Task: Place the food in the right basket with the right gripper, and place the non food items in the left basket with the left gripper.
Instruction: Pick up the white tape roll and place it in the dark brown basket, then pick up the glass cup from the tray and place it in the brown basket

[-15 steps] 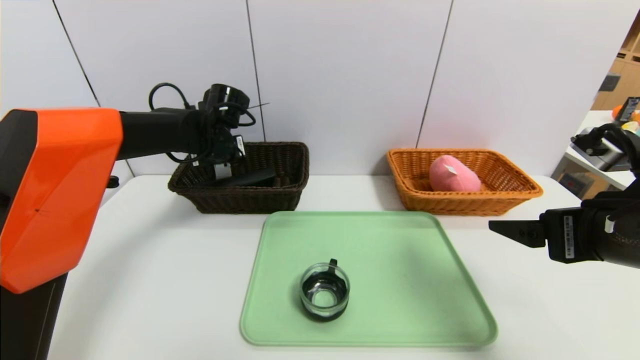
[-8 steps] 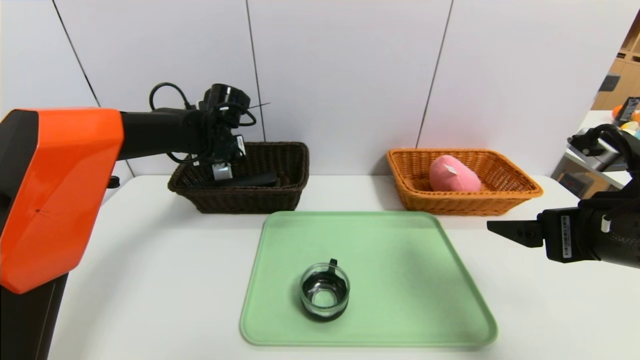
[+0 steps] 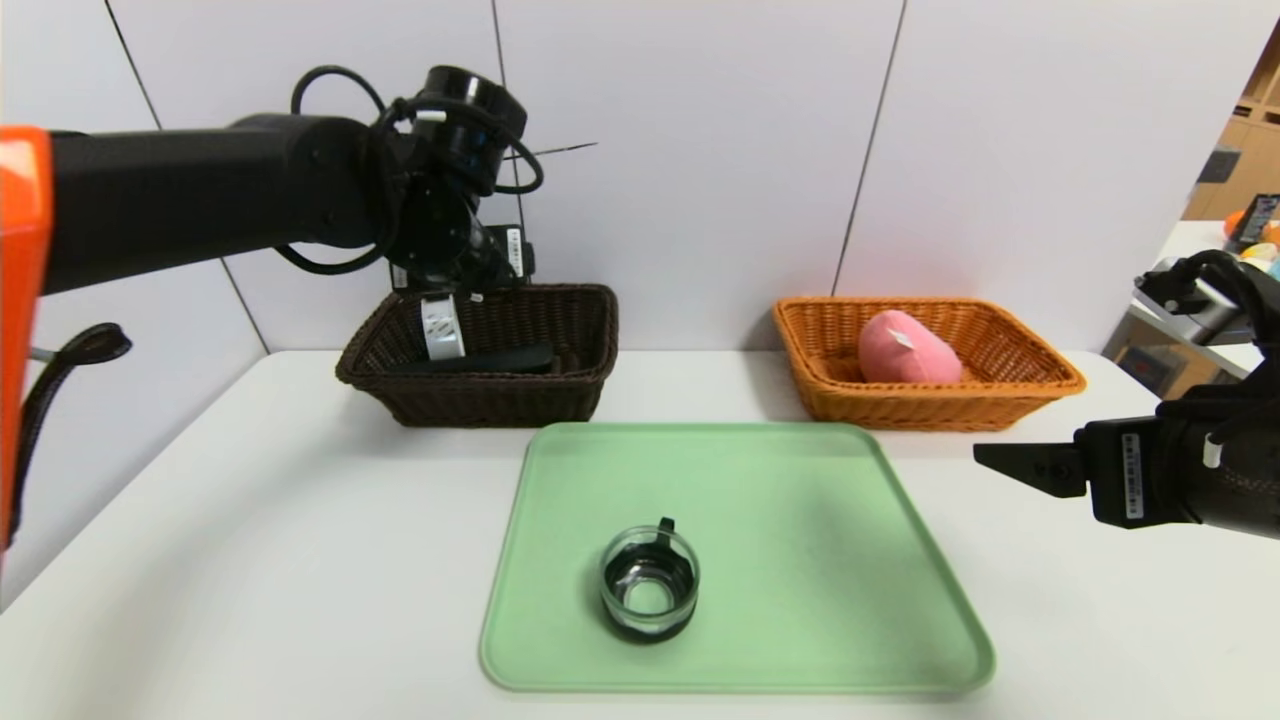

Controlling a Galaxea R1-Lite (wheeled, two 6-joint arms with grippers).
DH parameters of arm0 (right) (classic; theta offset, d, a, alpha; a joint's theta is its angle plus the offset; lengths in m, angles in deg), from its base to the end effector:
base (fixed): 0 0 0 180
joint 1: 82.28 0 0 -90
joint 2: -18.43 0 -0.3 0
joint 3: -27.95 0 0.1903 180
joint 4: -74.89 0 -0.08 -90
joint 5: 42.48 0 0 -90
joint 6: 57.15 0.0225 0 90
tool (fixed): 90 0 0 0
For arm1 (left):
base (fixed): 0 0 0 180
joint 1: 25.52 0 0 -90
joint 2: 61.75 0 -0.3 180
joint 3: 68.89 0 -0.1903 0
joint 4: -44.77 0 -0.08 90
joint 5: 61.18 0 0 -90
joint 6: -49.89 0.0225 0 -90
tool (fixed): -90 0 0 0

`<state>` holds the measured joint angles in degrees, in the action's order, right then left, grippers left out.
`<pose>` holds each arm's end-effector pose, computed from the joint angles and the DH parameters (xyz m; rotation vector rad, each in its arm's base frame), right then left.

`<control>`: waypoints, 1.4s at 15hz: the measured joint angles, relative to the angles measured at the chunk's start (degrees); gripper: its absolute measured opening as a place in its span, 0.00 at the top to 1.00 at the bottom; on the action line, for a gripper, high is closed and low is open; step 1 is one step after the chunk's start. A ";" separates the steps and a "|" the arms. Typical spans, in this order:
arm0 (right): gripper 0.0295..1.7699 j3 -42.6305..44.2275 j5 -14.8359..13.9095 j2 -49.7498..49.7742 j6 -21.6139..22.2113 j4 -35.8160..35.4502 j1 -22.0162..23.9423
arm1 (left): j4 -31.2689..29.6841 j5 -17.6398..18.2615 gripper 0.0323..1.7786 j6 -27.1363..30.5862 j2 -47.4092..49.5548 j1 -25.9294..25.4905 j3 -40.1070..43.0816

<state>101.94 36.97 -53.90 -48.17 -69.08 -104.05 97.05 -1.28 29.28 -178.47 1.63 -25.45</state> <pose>0.1719 0.0642 0.2337 -0.0153 0.5895 0.1440 0.3592 -0.1715 0.2792 -0.0810 0.4787 0.1378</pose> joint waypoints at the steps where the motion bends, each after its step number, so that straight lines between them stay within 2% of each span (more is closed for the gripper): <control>1: 0.04 -0.05 0.00 0.11 0.00 0.00 0.00 | 3.89 1.72 0.11 0.22 1.93 2.45 0.00; 3: 0.04 -0.27 -0.02 0.59 0.15 0.00 0.00 | 11.45 3.47 0.09 -0.16 4.95 6.53 0.02; 8: 0.04 -2.84 -0.10 2.65 0.15 0.01 0.00 | 23.14 7.89 0.07 -4.00 8.59 12.98 0.09; 11: 0.04 -3.67 -0.10 3.15 0.01 0.01 0.00 | 28.87 13.84 0.06 -8.96 9.01 15.10 0.11; 13: 0.04 -3.83 -0.11 3.17 -0.07 0.01 0.00 | 32.91 16.80 0.06 -9.86 8.96 16.07 0.11; 15: 0.04 -3.85 -0.10 3.08 -0.02 0.01 -0.07 | 34.27 18.92 0.06 -10.25 8.66 16.94 0.11; 21: 0.04 -3.85 -0.24 3.10 0.12 0.01 -0.02 | 35.40 20.98 0.05 -15.17 4.74 20.98 0.24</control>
<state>98.09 36.72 -50.80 -48.05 -69.07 -104.07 132.45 19.70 14.11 -173.73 22.61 -25.21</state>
